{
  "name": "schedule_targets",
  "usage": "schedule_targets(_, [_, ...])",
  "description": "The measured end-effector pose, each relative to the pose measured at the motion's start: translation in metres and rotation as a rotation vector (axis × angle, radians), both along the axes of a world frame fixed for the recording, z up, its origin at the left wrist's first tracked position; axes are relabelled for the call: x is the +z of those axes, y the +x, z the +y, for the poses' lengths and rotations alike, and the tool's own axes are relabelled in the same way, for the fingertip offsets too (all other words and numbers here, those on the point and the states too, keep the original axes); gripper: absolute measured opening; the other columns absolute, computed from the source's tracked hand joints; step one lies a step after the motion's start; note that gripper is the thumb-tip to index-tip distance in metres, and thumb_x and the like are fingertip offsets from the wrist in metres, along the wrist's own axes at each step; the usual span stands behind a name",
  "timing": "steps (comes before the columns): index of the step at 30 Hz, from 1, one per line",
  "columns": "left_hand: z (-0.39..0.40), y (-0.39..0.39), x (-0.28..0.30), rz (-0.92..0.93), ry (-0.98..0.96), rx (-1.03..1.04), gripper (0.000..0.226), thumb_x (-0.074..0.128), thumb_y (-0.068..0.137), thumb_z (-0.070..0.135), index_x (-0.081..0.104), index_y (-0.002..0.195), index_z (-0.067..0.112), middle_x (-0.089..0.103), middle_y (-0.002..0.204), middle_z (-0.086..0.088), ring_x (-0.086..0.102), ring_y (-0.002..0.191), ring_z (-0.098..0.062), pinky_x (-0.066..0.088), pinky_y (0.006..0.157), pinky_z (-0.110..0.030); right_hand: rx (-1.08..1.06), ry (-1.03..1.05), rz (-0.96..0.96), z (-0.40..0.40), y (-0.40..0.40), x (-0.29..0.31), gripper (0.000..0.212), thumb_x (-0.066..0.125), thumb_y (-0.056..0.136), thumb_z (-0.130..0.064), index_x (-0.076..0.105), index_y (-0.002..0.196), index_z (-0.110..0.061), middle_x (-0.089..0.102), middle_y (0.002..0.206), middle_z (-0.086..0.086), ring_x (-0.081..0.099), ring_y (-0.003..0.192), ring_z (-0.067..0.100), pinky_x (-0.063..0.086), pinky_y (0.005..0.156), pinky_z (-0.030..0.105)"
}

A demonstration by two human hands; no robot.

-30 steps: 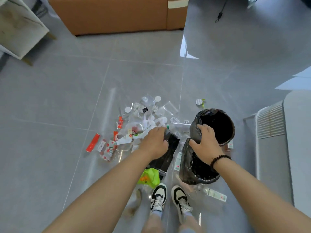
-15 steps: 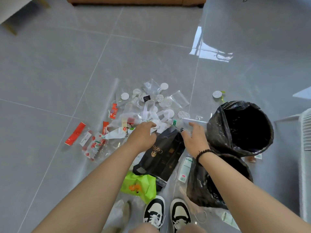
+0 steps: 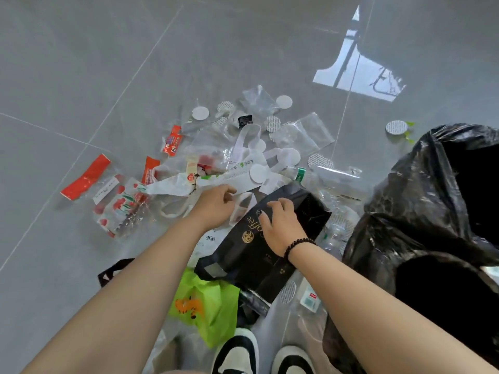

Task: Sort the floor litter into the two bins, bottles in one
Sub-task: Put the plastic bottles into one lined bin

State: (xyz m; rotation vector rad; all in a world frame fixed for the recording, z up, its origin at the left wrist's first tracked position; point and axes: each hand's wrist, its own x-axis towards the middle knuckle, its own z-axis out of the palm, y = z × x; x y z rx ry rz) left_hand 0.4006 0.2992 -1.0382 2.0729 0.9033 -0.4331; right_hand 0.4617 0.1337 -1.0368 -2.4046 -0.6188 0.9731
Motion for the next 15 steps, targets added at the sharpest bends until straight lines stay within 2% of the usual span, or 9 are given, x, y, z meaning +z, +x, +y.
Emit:
schedule_targets(3, [-0.002, -0.011, -0.018, 0.046, -0.028, -0.066, 0.038, 0.048, 0.090, 0.008, 0.058, 0.127, 0.015, 0.062, 0.120, -0.004, 0.057, 0.113, -0.020, 0.046, 0.094, -0.030, 0.077, 0.001, -0.030, 0.003, -0.006, -0.018, 0.049, 0.040, 0.099, -0.039, 0.037, 0.139, -0.012, 0.019, 0.151, 0.008, 0.037, 0.133, 0.029, 0.036, 0.108, 0.037])
schedule_targets(7, [-0.009, -0.024, -0.019, 0.044, 0.015, -0.084, 0.038, 0.049, 0.091, 0.010, 0.058, 0.127, 0.014, 0.062, 0.120, -0.005, 0.057, 0.113, -0.021, 0.047, 0.092, -0.031, -0.037, -0.011, -0.046, -0.006, -0.016, -0.024, 0.049, 0.038, 0.099, -0.040, 0.040, 0.136, -0.008, 0.027, 0.145, 0.011, 0.045, 0.124, 0.031, 0.040, 0.103, 0.041])
schedule_targets(11, [-0.034, -0.026, 0.001, 0.055, 0.023, -0.176, 0.036, 0.051, 0.090, 0.011, 0.059, 0.125, 0.014, 0.064, 0.118, -0.006, 0.058, 0.111, -0.023, 0.046, 0.091, -0.030, -0.187, -0.035, -0.033, -0.026, -0.011, 0.003, 0.044, 0.037, 0.100, -0.036, 0.046, 0.128, -0.004, 0.040, 0.133, 0.013, 0.051, 0.111, 0.028, 0.041, 0.091, 0.032])
schedule_targets(13, [-0.053, -0.022, 0.020, 0.038, 0.045, -0.250, 0.038, 0.052, 0.090, 0.014, 0.057, 0.127, 0.017, 0.063, 0.123, -0.005, 0.057, 0.114, -0.022, 0.045, 0.095, -0.031, -0.219, 0.033, -0.068, -0.040, -0.006, 0.025, 0.037, 0.042, 0.098, -0.033, 0.052, 0.121, -0.006, 0.050, 0.126, 0.012, 0.054, 0.104, 0.026, 0.040, 0.081, 0.029])
schedule_targets(15, [-0.067, -0.015, 0.035, 0.012, 0.056, -0.291, 0.039, 0.053, 0.090, 0.018, 0.056, 0.129, 0.019, 0.061, 0.125, -0.003, 0.056, 0.115, -0.020, 0.045, 0.097, -0.032, -0.214, 0.107, -0.109, -0.050, -0.001, 0.046, 0.033, 0.048, 0.095, -0.030, 0.055, 0.120, -0.010, 0.054, 0.123, 0.009, 0.055, 0.102, 0.023, 0.041, 0.080, 0.027])
